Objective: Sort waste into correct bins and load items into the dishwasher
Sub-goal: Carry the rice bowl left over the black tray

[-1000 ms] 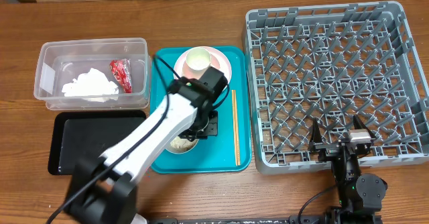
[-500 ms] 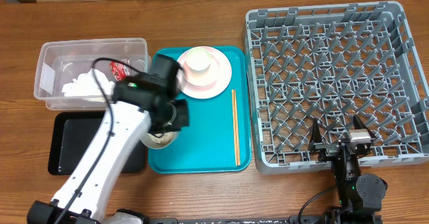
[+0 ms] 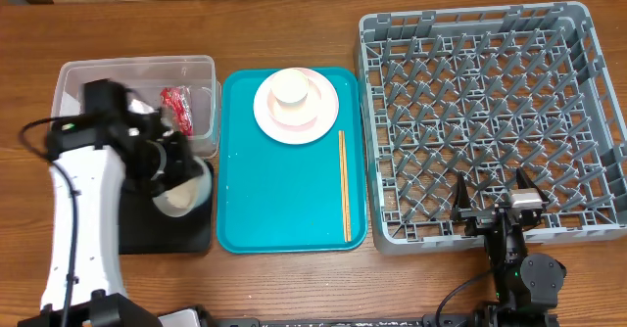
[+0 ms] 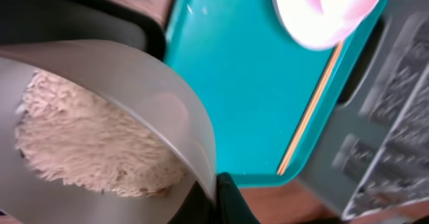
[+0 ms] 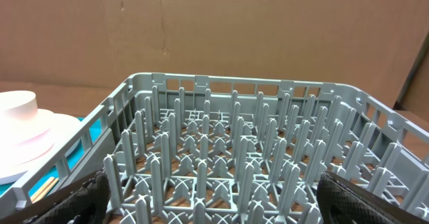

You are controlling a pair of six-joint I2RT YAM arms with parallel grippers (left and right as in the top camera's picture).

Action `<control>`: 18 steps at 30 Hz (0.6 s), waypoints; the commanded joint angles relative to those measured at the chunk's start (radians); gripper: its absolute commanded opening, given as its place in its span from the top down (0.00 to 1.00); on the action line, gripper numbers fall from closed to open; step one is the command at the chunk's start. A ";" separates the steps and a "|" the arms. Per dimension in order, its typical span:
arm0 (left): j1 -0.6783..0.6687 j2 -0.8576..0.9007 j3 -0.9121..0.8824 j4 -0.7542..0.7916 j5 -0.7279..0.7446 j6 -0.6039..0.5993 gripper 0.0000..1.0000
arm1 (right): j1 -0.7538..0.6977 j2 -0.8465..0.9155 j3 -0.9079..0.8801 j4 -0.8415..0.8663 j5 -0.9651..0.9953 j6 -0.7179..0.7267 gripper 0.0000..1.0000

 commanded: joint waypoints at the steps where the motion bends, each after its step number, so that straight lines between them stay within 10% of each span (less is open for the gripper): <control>1: 0.107 -0.021 0.007 0.013 0.151 0.075 0.96 | 0.000 -0.010 -0.011 0.005 -0.006 -0.004 0.00; 18: 0.357 -0.021 -0.162 0.163 0.502 0.217 0.96 | 0.000 -0.010 -0.011 0.005 -0.006 -0.004 0.00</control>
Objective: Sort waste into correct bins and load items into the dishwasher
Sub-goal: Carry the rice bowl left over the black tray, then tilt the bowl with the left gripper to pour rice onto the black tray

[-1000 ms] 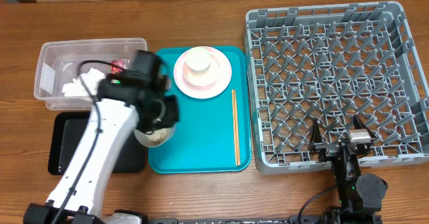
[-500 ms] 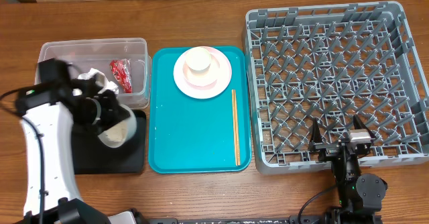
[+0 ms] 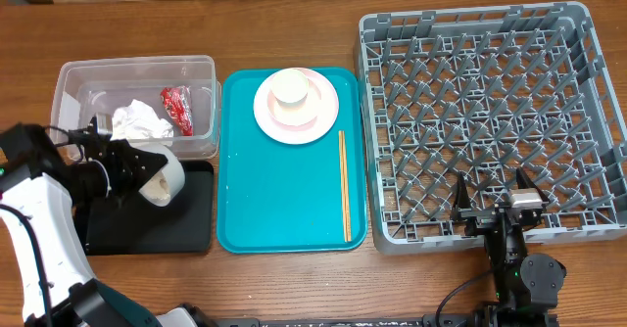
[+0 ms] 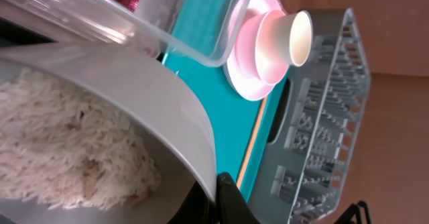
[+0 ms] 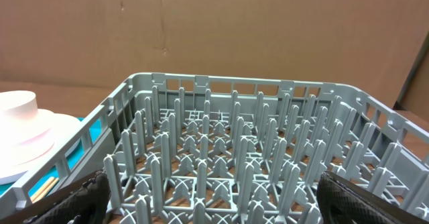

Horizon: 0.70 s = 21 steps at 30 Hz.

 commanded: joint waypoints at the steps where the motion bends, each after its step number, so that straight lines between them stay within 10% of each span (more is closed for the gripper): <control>1: 0.041 -0.019 -0.055 0.032 0.155 0.064 0.96 | 0.000 -0.010 -0.011 0.005 -0.006 -0.004 0.00; 21: 0.302 -0.019 -0.129 0.011 0.416 0.224 0.96 | 0.000 -0.010 -0.011 0.005 -0.006 -0.004 0.00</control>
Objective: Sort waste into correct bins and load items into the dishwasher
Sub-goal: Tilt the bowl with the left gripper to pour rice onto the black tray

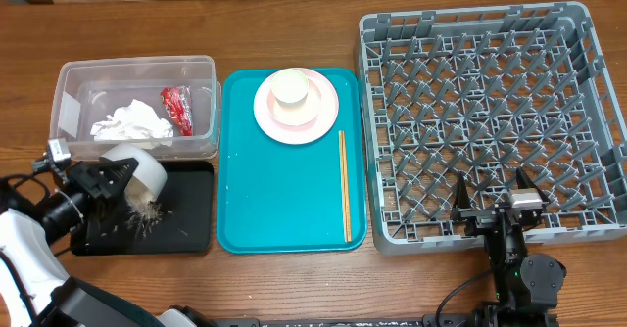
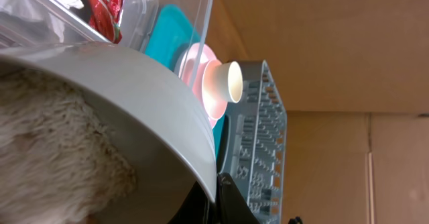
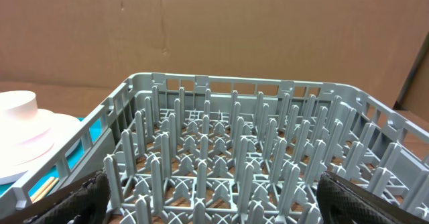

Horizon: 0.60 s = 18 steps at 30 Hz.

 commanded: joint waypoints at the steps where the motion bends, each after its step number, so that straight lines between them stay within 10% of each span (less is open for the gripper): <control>1: 0.037 -0.019 -0.039 0.015 0.085 0.063 0.96 | 0.000 -0.010 -0.011 0.005 -0.006 -0.004 0.00; 18: 0.090 -0.019 -0.126 0.104 0.214 0.063 0.96 | 0.000 -0.010 -0.011 0.005 -0.006 -0.004 0.00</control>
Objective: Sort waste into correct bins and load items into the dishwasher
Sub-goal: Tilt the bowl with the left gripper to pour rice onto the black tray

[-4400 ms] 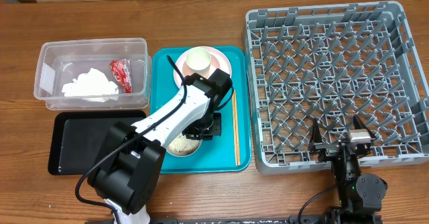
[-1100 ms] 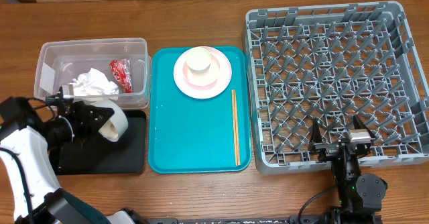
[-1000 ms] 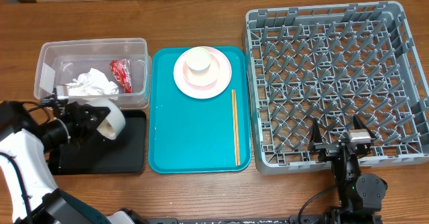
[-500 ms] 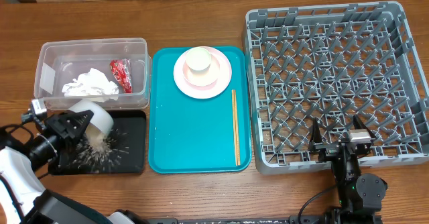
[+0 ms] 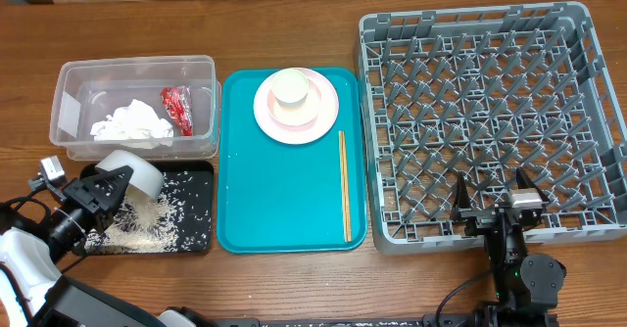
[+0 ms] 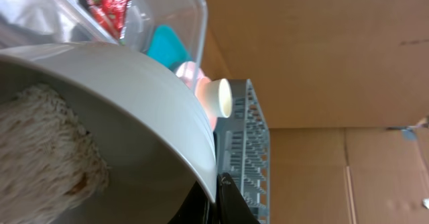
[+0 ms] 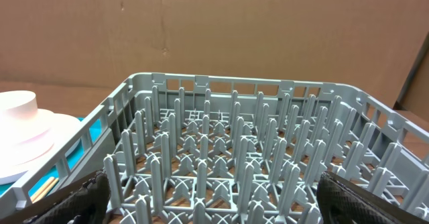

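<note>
My left gripper (image 5: 110,186) is shut on the rim of a white bowl (image 5: 130,174), tipped on its side over the black bin (image 5: 196,231); rice lies scattered in that bin. In the left wrist view the bowl (image 6: 127,110) fills the frame with rice still inside, my fingers (image 6: 221,200) clamped on its rim. A pink plate with a cup (image 5: 295,100) and a chopstick (image 5: 344,184) rest on the teal tray (image 5: 284,210). My right gripper (image 5: 494,198) stands open at the near edge of the grey dish rack (image 5: 490,121).
A clear plastic bin (image 5: 137,107) behind the black one holds crumpled white paper and a red wrapper. The rack (image 7: 234,150) fills the right wrist view, with brown cardboard behind it.
The left arm has drawn further toward the table's left front edge, with the bowl still tipped. More rice now lies spread across the black bin. The right arm is unmoved.
My left gripper held the rice-filled bowl at the black bin's right side, beside the tray. It then held it tilted over the bin's middle, then further left with rice starting to land. Now rice covers much of the bin floor.
</note>
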You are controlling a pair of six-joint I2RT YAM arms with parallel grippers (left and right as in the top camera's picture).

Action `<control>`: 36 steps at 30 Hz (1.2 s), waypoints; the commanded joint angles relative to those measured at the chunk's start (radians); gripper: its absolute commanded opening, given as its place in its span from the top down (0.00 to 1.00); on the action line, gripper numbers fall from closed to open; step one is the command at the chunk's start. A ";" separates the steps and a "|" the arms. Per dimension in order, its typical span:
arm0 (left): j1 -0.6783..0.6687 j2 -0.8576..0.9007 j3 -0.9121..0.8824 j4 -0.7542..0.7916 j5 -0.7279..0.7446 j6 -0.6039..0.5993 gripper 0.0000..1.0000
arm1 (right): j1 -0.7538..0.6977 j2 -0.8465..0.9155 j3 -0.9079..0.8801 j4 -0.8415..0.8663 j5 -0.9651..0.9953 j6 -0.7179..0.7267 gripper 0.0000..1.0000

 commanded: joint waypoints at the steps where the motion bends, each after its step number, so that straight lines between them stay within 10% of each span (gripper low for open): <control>1: 0.006 -0.018 -0.009 0.003 0.109 0.034 0.96 | 0.000 -0.010 -0.011 0.005 -0.006 -0.003 0.00; 36: 0.001 -0.017 -0.009 0.149 0.295 -0.130 0.96 | 0.000 -0.010 -0.011 0.005 -0.006 -0.004 0.00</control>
